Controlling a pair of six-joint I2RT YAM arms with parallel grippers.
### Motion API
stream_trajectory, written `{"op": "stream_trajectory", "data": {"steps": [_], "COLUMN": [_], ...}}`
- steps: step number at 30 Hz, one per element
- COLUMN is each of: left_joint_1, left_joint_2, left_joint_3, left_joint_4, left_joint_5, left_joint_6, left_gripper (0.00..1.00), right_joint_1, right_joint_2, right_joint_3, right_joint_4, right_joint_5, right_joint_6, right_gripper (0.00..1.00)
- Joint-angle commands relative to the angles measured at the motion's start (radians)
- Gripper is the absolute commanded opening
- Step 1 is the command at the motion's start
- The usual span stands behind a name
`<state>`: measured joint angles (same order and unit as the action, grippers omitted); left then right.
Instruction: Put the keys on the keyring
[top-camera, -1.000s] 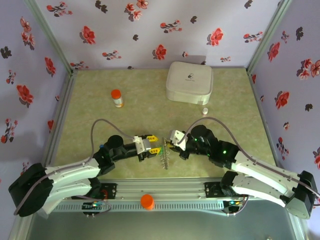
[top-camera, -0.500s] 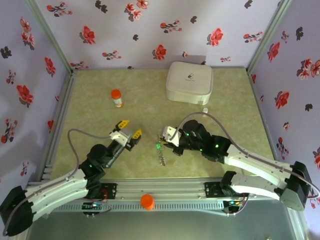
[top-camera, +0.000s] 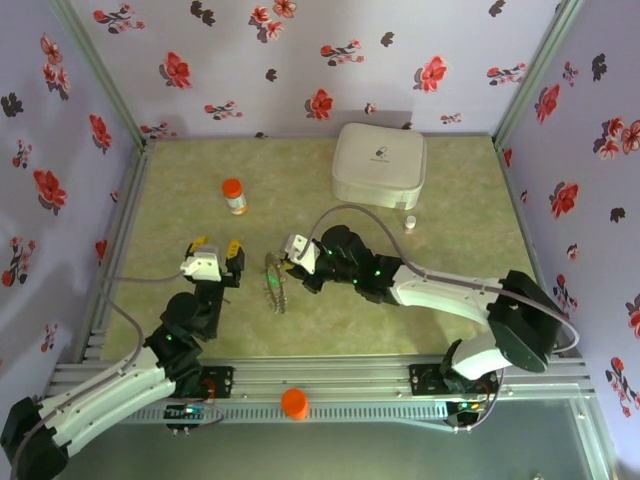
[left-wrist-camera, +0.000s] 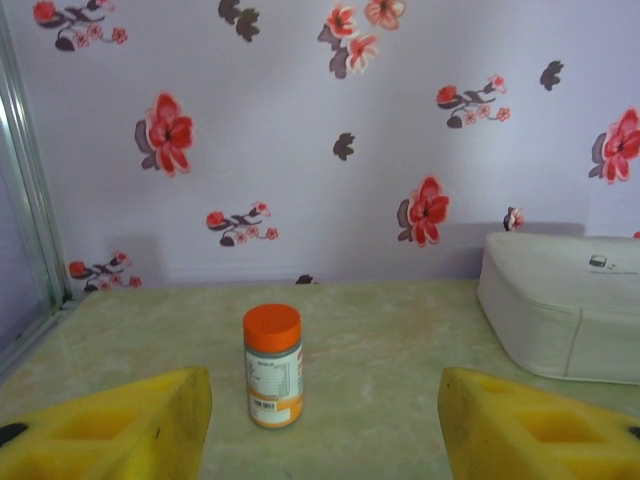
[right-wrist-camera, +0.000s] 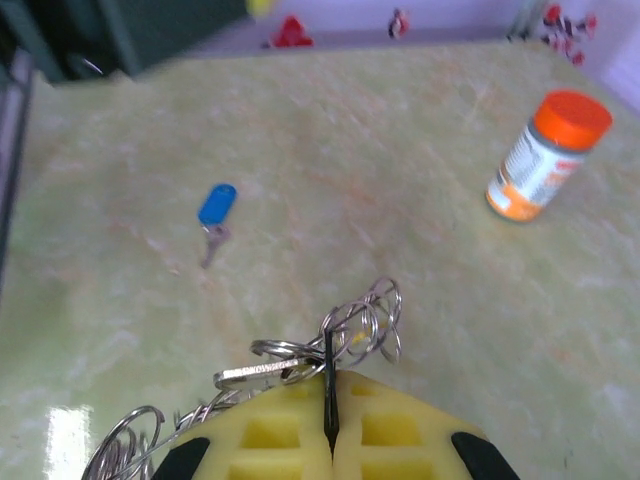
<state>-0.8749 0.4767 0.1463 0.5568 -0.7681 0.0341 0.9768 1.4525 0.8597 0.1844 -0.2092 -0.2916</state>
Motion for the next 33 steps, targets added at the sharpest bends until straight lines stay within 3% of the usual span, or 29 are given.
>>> {"op": "stream_trajectory", "data": {"steps": [1, 5, 8, 24, 29, 33], "left_joint_1": [0.008, 0.016, 0.020, 0.043, 0.048, 0.055], "left_joint_2": [0.019, 0.038, 0.052, 0.071, 0.076, 0.081], "left_joint_3": [-0.012, -0.014, -0.017, -0.024, -0.012, -0.001], "left_joint_4": [-0.004, 0.000, 0.004, 0.016, -0.007, -0.037], "left_joint_5": [-0.029, 0.002, 0.006, 0.036, 0.056, 0.087], "left_joint_6": [-0.060, -0.060, -0.060, -0.025, -0.019, -0.019], "left_gripper": [0.62, 0.62, 0.62, 0.62, 0.62, 0.62], "right_joint_1": [-0.049, -0.071, -0.071, -0.066, -0.078, -0.088], "right_joint_2": [-0.001, 0.023, 0.028, 0.121, 0.161, 0.153], "right_joint_3": [0.009, 0.087, 0.098, 0.064, 0.062, 0.052], "right_joint_4": [-0.116, -0.504, -0.623, -0.804, -0.807, -0.825], "right_joint_5": [0.052, 0.225, 0.303, 0.527, 0.607, 0.633], "right_joint_6": [-0.055, -0.284, -0.364, -0.443, -0.404, -0.387], "right_gripper": [0.00, 0.00, 0.00, 0.00, 0.18, 0.24]}}
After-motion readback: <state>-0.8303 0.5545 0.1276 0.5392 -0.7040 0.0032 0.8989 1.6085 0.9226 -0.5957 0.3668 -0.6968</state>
